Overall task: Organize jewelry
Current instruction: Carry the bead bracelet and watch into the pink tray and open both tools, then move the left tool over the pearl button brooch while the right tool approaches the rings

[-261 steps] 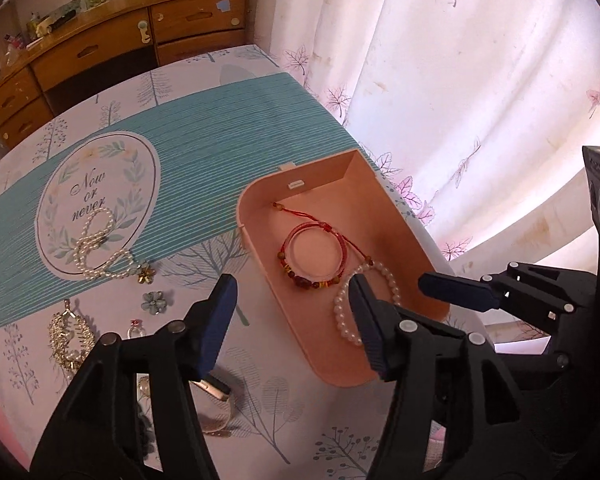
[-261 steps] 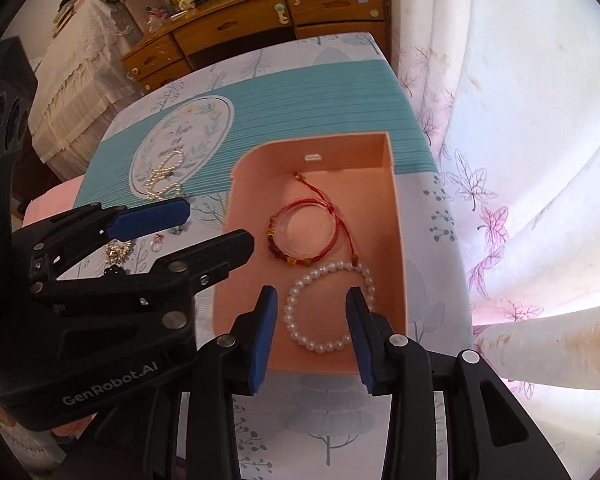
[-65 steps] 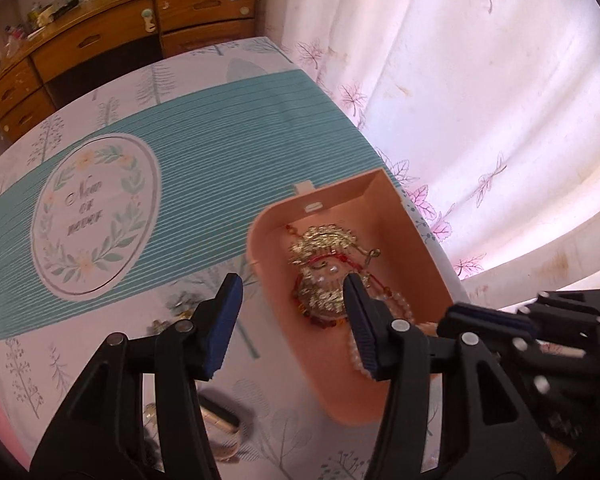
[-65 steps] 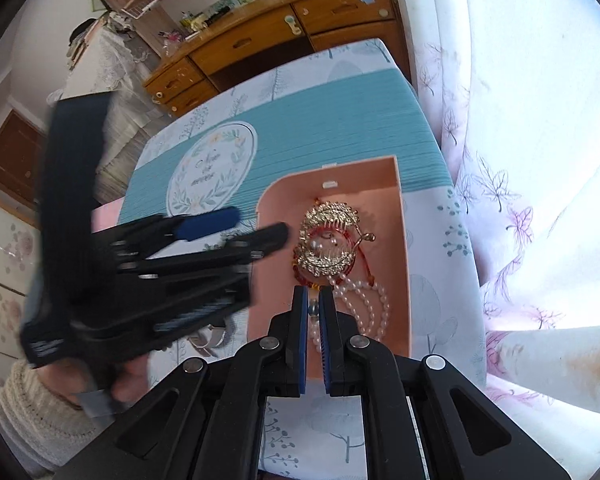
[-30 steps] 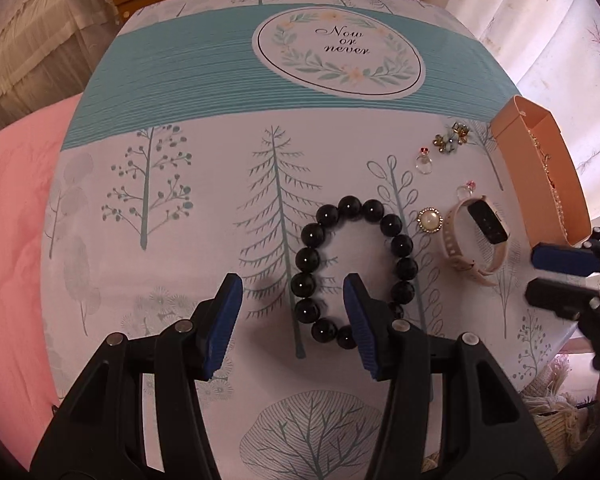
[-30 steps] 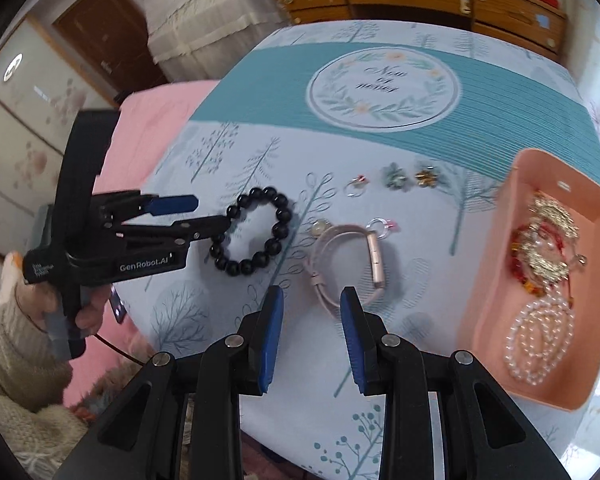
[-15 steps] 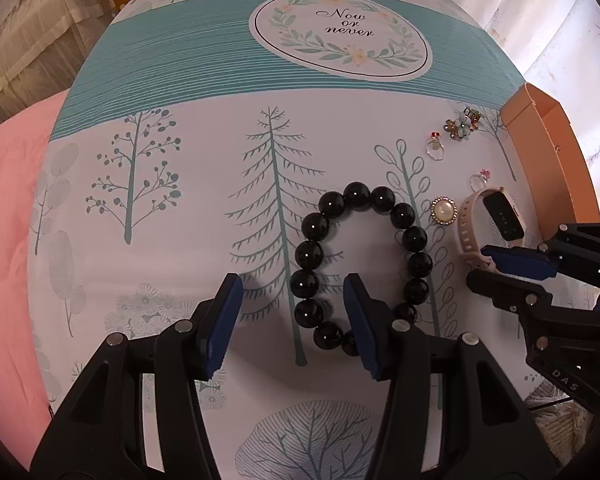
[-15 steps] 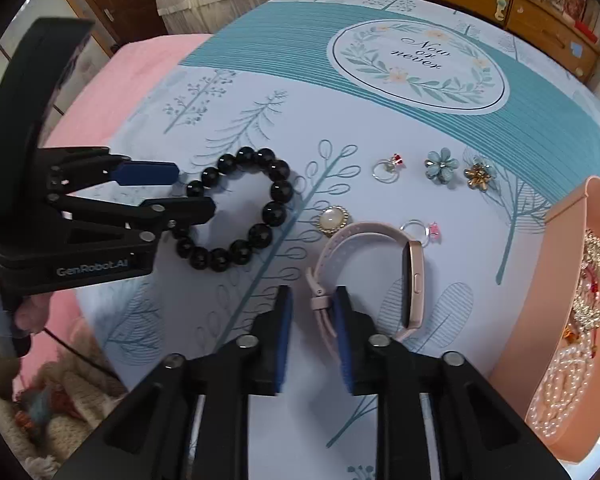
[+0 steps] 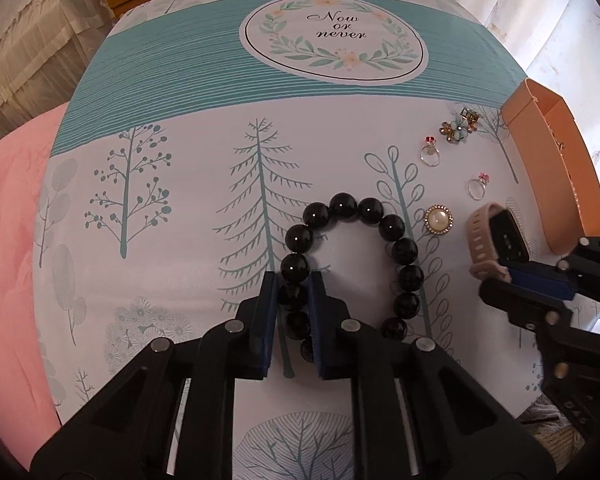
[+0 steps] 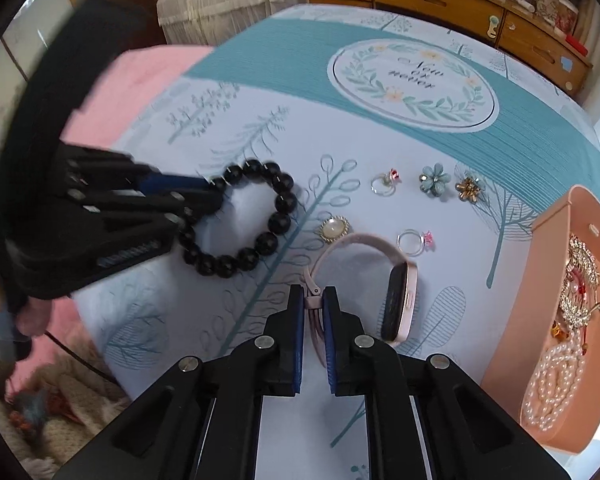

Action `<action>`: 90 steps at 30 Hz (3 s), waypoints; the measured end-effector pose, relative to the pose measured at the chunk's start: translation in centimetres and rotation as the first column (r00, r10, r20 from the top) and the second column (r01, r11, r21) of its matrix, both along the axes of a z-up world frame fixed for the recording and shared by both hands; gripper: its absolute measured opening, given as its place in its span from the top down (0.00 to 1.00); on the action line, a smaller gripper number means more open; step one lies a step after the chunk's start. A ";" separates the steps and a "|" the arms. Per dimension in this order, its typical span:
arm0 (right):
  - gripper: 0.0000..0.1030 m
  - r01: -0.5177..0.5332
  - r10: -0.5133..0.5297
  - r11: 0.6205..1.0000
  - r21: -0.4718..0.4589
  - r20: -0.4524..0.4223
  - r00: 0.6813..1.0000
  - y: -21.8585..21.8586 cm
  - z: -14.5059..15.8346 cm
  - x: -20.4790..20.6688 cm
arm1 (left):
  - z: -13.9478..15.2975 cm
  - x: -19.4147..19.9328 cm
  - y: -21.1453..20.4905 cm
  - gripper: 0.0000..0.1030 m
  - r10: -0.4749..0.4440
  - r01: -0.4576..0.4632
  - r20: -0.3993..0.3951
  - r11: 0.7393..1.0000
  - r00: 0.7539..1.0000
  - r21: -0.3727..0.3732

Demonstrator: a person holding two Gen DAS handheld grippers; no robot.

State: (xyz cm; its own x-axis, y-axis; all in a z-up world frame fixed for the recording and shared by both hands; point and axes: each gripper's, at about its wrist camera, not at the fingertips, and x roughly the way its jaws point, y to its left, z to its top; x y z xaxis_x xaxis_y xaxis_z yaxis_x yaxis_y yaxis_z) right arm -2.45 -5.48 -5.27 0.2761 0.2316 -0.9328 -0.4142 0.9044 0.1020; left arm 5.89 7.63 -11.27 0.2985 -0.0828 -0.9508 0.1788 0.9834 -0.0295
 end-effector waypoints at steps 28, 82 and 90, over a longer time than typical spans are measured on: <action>0.92 0.317 -0.370 0.909 0.271 0.170 0.914 -15.2 12.5 -4.3 | 13.3 -3.8 -7.0 0.88 -0.163 0.199 0.258 0.972 0.952 -0.122; 0.70 0.550 -0.567 0.780 0.299 -0.036 0.823 -20.8 3.1 -1.4 | 12.6 5.4 -12.2 0.48 -0.161 0.213 0.259 0.959 0.952 -0.186; 0.70 0.479 -0.510 0.827 0.295 0.034 0.859 -18.6 6.6 -1.3 | 11.3 4.0 -4.7 0.48 -0.036 0.069 0.265 0.991 0.964 -0.117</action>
